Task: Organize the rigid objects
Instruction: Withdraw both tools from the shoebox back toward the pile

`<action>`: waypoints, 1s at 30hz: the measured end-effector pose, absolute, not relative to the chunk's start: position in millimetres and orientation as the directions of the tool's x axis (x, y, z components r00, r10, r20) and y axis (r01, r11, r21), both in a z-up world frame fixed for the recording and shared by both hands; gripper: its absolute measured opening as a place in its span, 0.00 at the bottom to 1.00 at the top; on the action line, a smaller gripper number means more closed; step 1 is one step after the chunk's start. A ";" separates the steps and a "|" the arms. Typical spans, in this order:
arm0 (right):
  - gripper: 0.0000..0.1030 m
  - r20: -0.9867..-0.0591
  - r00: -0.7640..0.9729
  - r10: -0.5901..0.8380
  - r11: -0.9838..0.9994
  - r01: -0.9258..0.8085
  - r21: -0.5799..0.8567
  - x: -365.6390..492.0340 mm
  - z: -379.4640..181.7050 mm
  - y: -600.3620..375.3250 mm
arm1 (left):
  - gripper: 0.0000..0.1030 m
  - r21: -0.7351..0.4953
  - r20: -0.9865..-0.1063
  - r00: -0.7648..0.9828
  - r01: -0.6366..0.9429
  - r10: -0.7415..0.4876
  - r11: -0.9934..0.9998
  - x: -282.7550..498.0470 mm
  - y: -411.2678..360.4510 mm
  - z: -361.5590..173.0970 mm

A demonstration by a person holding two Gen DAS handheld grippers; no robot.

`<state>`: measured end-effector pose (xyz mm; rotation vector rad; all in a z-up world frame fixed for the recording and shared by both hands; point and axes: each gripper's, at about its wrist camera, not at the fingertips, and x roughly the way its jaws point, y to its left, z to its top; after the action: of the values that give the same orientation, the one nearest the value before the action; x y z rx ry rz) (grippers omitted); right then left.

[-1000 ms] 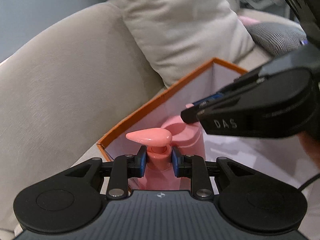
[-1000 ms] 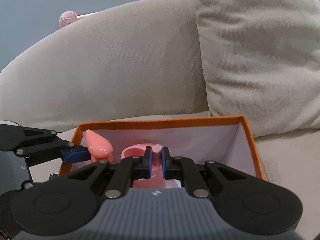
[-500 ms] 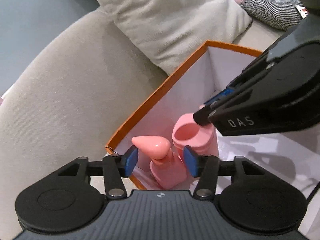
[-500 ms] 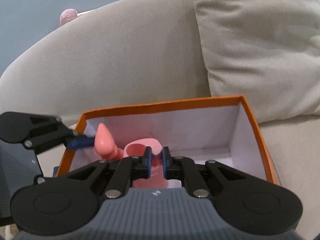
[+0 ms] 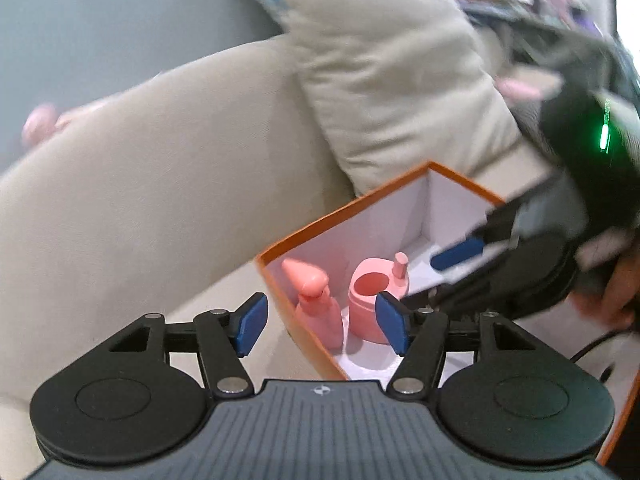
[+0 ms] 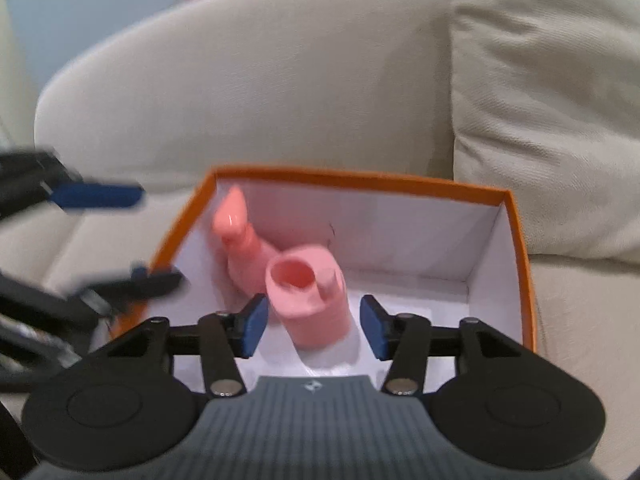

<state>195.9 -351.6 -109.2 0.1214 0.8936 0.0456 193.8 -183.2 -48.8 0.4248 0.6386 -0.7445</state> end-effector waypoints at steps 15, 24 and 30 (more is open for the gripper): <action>0.51 -0.815 0.573 0.085 0.986 0.072 0.153 224.2 -133.0 -342.3 | 0.71 -0.057 -0.677 0.604 0.526 -0.421 0.848 193.4 -110.5 -58.5; 0.51 -0.807 0.590 -0.029 0.962 0.235 0.138 231.6 -133.3 -318.3 | 0.71 -0.082 -0.692 0.612 0.459 -0.382 0.885 193.8 -85.3 -63.4; 0.53 -0.814 0.575 0.087 0.950 0.198 0.241 228.5 -130.6 -326.5 | 0.71 -0.115 -0.694 0.607 0.436 -0.386 0.893 190.3 -73.4 -66.3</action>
<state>228.5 -326.5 -130.6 0.3234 0.9608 -0.0667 190.3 -73.4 -66.3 0.0685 0.7855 -0.4755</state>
